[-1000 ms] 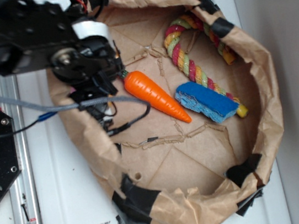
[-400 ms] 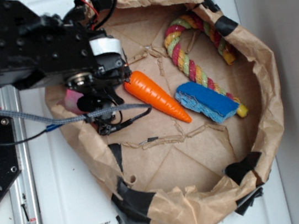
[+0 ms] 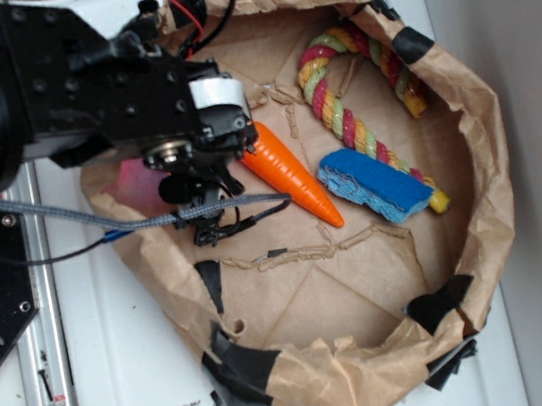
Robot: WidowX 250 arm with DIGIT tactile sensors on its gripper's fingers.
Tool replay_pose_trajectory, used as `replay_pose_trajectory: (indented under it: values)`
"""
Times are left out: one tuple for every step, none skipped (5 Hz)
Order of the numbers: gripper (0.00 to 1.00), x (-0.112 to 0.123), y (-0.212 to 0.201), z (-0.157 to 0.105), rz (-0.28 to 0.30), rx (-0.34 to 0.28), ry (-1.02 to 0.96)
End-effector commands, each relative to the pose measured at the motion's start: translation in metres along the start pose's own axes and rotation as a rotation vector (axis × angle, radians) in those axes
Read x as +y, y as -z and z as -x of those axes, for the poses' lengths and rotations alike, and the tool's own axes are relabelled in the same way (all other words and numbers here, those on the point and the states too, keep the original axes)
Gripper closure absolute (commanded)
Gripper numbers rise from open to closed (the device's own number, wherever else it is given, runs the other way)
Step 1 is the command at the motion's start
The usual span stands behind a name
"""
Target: Grab the yellow duck.
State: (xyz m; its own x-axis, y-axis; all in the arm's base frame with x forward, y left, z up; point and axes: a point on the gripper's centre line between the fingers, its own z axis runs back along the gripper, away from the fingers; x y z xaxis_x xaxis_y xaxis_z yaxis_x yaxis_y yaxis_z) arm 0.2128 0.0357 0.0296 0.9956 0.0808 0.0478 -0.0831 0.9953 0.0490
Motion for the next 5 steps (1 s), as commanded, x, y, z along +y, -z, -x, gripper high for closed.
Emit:
replay_pose_trajectory:
  values:
    - [1.00,-0.032,-0.110,-0.080,0.008,-0.311,0.043]
    - [1.00,-0.052,-0.129,-0.102,-0.056,-0.273,0.067]
    - [1.00,-0.049,-0.128,-0.097,0.028,-0.160,0.055]
    - [1.00,-0.047,-0.145,-0.083,0.101,-0.158,0.056]
    - [1.00,-0.043,-0.155,-0.074,0.116,-0.154,0.012]
